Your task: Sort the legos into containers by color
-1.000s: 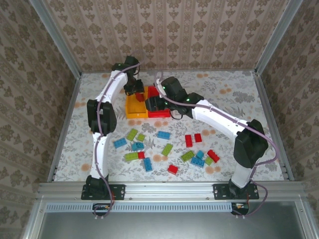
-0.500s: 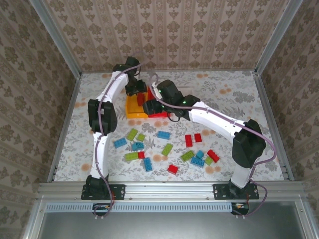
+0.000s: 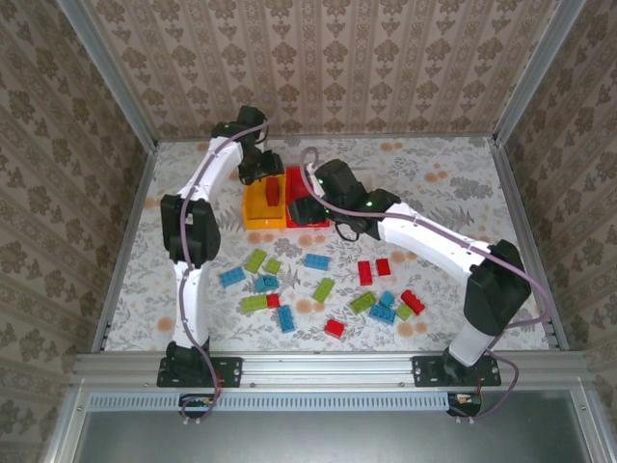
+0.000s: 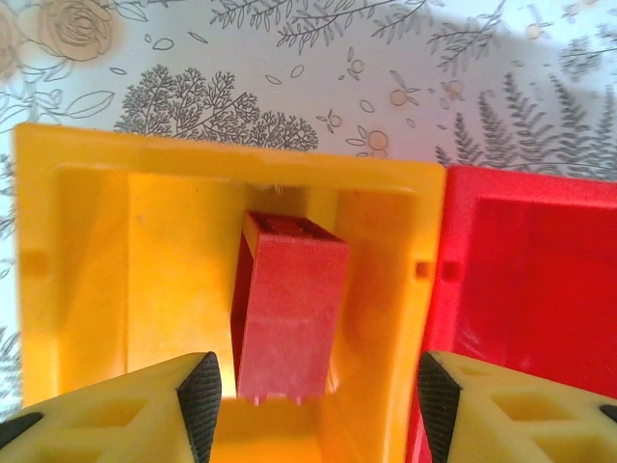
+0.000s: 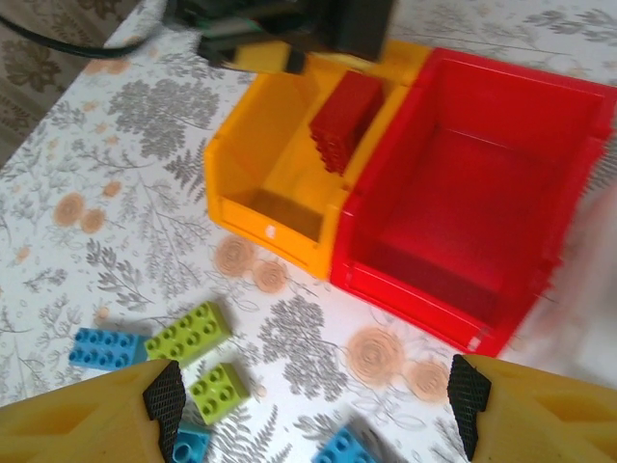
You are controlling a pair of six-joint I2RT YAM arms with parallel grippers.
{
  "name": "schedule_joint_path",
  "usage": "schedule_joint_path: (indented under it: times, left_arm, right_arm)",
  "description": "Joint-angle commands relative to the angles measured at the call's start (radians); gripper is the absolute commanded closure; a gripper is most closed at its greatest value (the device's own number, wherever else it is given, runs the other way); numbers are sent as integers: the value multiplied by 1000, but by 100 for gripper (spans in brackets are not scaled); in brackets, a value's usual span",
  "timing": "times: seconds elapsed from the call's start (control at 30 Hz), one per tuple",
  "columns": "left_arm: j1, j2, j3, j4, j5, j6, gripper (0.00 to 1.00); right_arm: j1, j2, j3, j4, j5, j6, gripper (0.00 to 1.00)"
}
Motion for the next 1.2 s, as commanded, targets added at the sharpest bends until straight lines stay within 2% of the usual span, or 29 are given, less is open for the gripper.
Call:
schedule_joint_path:
  times: [0.0, 0.2, 0.37, 0.5, 0.6, 0.7, 0.77, 1.0, 1.17]
  left_arm:
    - [-5, -148, -99, 66, -8, -41, 40]
    - [-66, -446, -453, 246, 76, -14, 39]
    - [-207, -686, -772, 347, 167, 69, 39]
    - [-301, -872, -994, 363, 112, 46, 39]
    - [-322, -1010, -1123, 352, 39, -33, 39]
    - [-322, -1129, -1204, 330, -20, -90, 39]
    - [-322, -1180, -1225, 300, -50, -104, 39]
    - [-322, -1341, -1275, 242, -126, -144, 37]
    - [-318, -1397, -1299, 212, -134, -164, 36]
  right_arm:
    - [-16, -112, -78, -67, 79, 11, 24]
    - [-34, -318, -265, -241, 129, 107, 26]
    - [-71, -468, -432, -389, 137, 243, 30]
    - [-68, -484, -488, -402, 107, 278, 32]
    - [-35, -414, -482, -303, 54, 243, 32]
    - [28, -283, -450, -149, -2, 106, 29]
    - [44, -162, -388, -120, -17, 24, 26]
    - [46, 187, -103, -196, -25, -165, 20]
    - [62, 311, -8, -270, 23, -219, 19]
